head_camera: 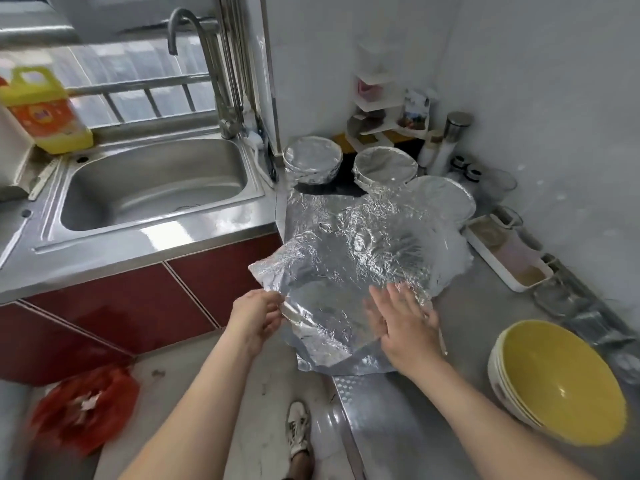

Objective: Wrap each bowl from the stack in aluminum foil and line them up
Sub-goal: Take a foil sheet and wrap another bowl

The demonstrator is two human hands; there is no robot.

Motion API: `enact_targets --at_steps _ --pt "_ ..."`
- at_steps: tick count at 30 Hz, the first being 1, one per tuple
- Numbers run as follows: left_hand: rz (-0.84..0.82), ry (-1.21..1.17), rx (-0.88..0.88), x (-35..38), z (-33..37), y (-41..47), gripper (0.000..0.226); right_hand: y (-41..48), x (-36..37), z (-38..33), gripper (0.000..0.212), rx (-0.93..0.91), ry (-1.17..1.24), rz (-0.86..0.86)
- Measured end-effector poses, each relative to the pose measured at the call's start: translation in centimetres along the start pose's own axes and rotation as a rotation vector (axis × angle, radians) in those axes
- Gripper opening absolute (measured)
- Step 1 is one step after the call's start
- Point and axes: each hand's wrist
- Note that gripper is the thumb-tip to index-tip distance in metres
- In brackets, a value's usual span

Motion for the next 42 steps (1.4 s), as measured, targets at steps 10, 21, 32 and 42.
enact_targets --at_steps 10,21,32,42 --pt "-0.424 -0.31 0.147 -0.8 0.7 0.7 0.047 -0.3 -0.9 1.5 0.054 -0.121 0.449 -0.238" --pt "-0.418 -0.028 0.276 5.4 2.4 5.5 0.04 -1.2 -6.2 7.5 0.063 0.021 1.071 -0.326" --pt "-0.548 0.349 0.429 10.8 7.8 3.4 0.023 2.6 -13.1 9.7 0.034 0.517 1.092 0.508" --pt "-0.273 0.188 0.568 12.6 13.3 0.6 0.021 5.8 -19.2 8.3 0.003 0.347 1.401 0.309"
Point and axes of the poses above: each hand's wrist, its own y-axis towards the middle knuckle, its own x-axis out of the palm, z = x × y, and after that the axes turned 8 degrees about x, right-handed
